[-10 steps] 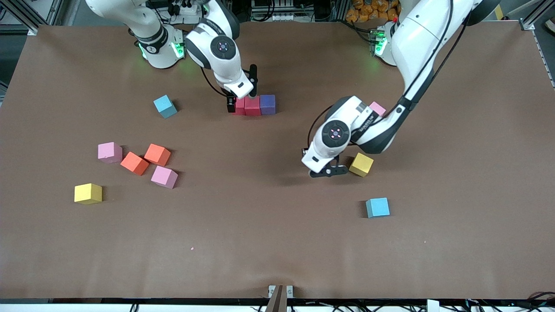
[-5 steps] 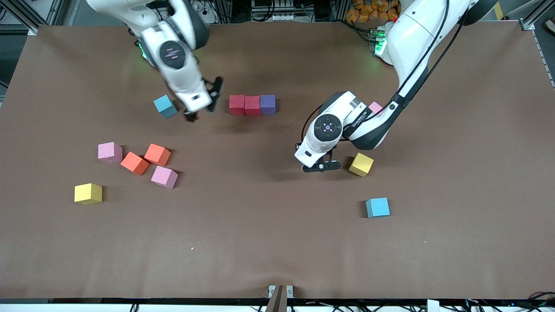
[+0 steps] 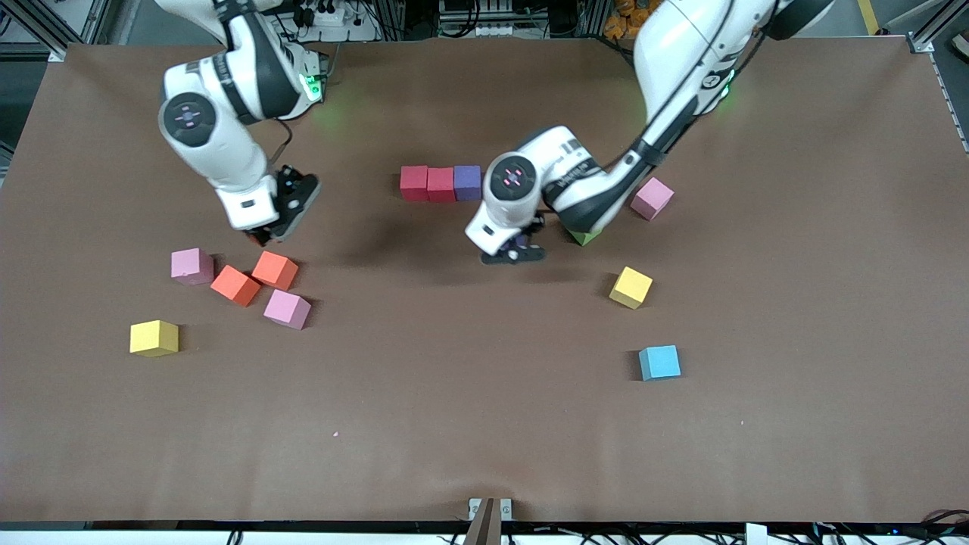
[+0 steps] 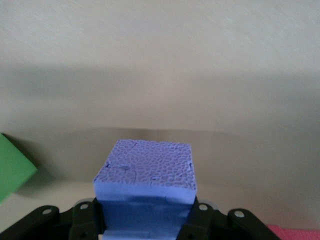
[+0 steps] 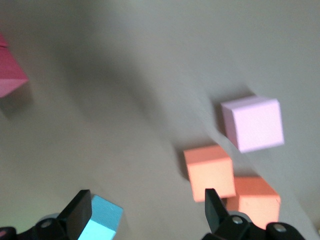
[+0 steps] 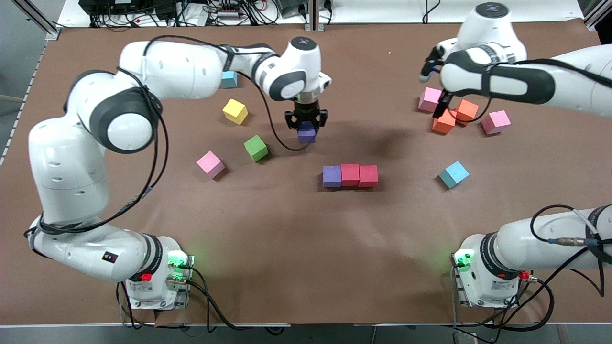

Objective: Form number 2 with 11 blocks
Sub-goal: 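Place the purple cube below the row while the right gripper grasps orange, then reach the left gripper to the yellow cube while the right gripper lifts orange, then grasp the yellow cube with the left gripper while the right gripper carries orange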

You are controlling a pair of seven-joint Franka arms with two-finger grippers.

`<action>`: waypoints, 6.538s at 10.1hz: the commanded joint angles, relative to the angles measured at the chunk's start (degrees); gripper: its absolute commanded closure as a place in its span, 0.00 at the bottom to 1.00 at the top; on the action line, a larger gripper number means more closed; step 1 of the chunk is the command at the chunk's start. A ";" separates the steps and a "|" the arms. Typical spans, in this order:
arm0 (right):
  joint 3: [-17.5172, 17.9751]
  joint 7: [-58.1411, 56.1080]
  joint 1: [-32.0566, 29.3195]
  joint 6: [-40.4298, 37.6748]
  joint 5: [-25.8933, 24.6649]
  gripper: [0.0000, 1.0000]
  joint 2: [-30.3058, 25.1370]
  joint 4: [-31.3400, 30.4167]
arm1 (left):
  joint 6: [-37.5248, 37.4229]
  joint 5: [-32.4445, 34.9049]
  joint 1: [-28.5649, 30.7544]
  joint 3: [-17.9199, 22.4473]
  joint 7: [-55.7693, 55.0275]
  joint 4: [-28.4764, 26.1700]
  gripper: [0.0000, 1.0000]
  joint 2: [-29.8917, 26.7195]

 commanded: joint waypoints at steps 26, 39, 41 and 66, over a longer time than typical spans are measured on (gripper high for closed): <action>2.78 -29.51 -12.80 17.18 3.93 0.00 22.96 3.53 | 1.48 0.40 -14.54 5.38 -6.13 8.99 1.00 9.06; 2.17 -30.49 -13.15 19.21 4.19 0.00 24.55 3.09 | -7.14 0.66 4.95 4.94 -6.93 6.98 0.00 -0.78; 2.08 -29.79 -13.06 19.21 4.19 0.03 24.11 3.09 | -7.13 1.10 9.44 4.50 -5.09 4.69 0.00 -0.87; -2.81 53.75 22.58 8.57 10.08 0.58 28.74 24.25 | 7.46 4.62 25.63 1.52 28.73 -16.59 0.00 -12.30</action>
